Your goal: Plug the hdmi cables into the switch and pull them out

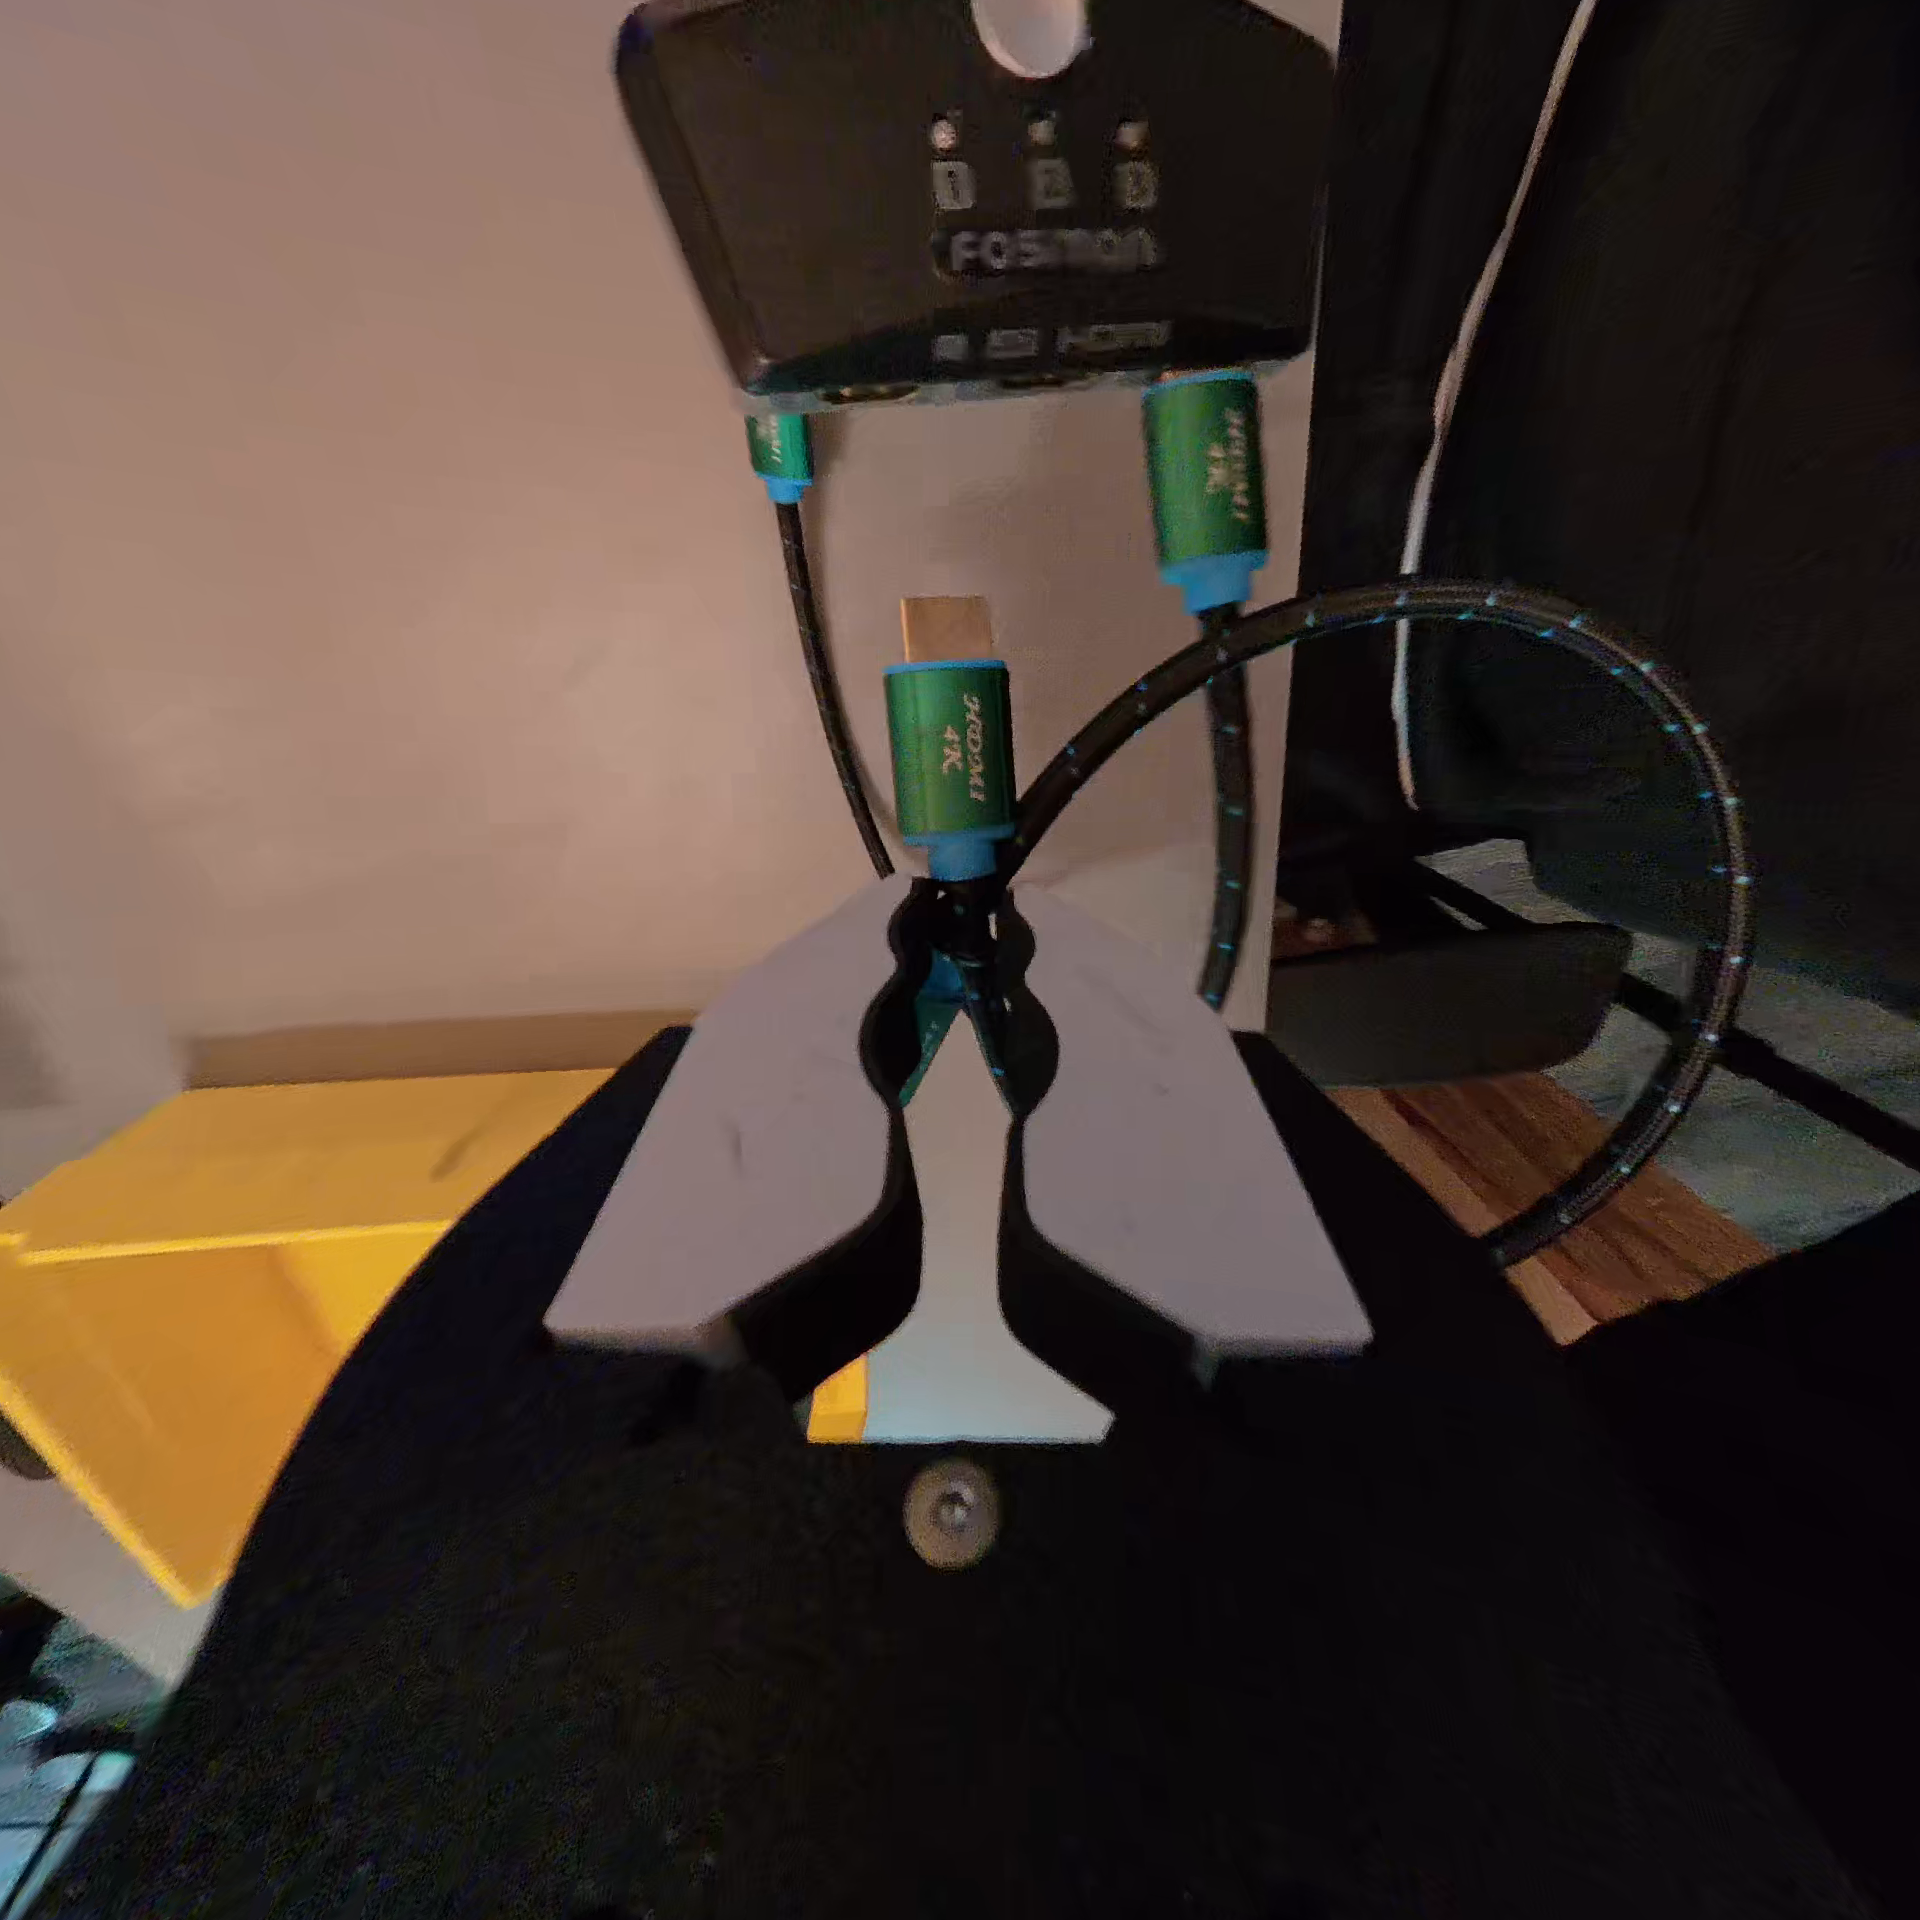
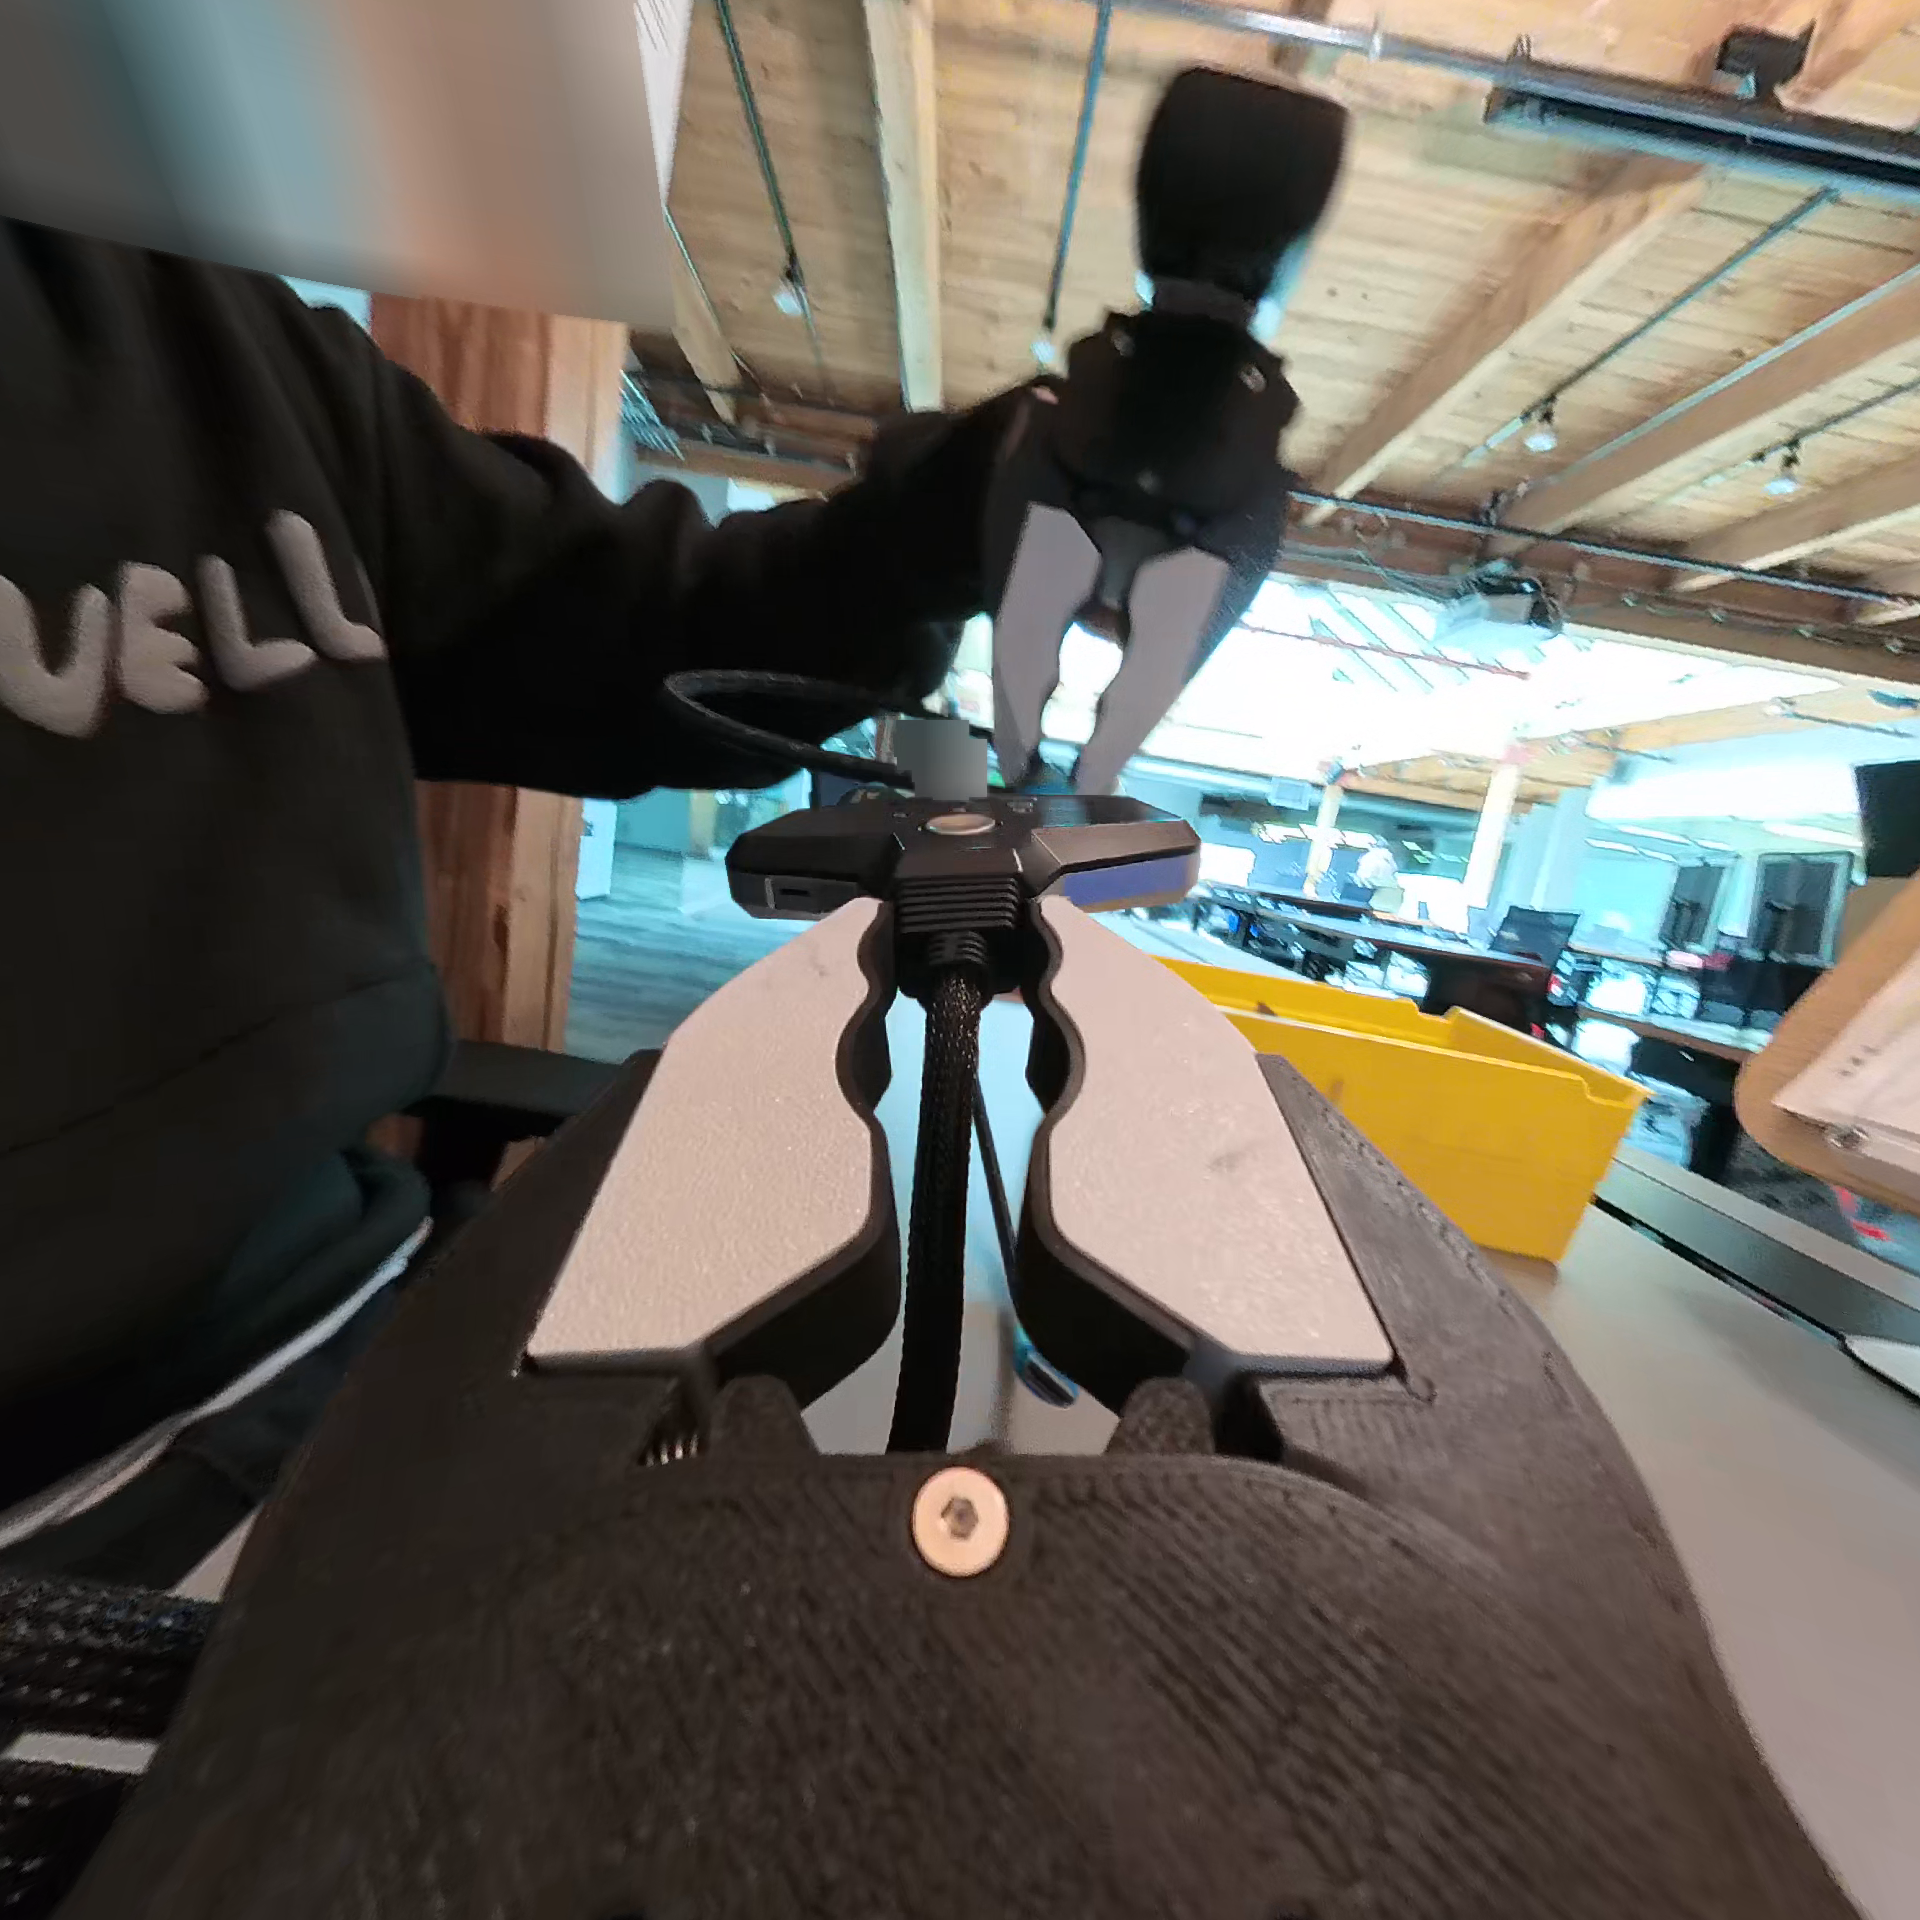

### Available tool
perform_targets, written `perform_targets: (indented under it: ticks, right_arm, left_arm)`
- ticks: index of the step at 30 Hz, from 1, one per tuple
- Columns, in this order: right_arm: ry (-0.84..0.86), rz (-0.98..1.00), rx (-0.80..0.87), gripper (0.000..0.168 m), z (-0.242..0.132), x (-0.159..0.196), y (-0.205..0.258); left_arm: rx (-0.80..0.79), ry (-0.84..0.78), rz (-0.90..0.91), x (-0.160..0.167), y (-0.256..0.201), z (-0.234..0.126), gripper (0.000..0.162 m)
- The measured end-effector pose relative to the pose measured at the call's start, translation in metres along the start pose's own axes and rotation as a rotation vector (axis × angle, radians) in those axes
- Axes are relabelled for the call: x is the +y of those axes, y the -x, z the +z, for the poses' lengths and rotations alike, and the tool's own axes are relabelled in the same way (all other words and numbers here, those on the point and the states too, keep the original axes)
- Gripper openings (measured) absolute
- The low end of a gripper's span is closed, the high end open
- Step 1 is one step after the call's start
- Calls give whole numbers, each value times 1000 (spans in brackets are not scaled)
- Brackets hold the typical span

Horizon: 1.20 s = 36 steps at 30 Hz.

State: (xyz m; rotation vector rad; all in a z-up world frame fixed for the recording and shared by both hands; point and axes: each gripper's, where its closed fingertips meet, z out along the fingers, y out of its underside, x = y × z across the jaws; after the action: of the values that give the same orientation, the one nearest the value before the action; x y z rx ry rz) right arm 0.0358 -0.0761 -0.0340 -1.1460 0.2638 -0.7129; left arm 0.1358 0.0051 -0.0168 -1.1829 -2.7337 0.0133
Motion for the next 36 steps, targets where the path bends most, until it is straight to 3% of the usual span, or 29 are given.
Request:
perform_targets:
  ticks: [1, 8, 22, 36]
  right_arm:
    - [-11, 6, -11, 23, 0, -2, 1]
    - [-24, 7, -9, 23, -2, -4, 1]
    - [107, -23, -4, 22, 7, 18, 2]
    - [113, -18, -8, 23, 7, 19, 3]
  left_arm:
    - [22, -3, -11, -3, 1, 1, 11]
    - [46, -33, -60, -13, 7, 6, 11]
    - [172, 116, -144, 0, 0, 18, 11]
    - [126, 174, -123, -5, 4, 25, 11]
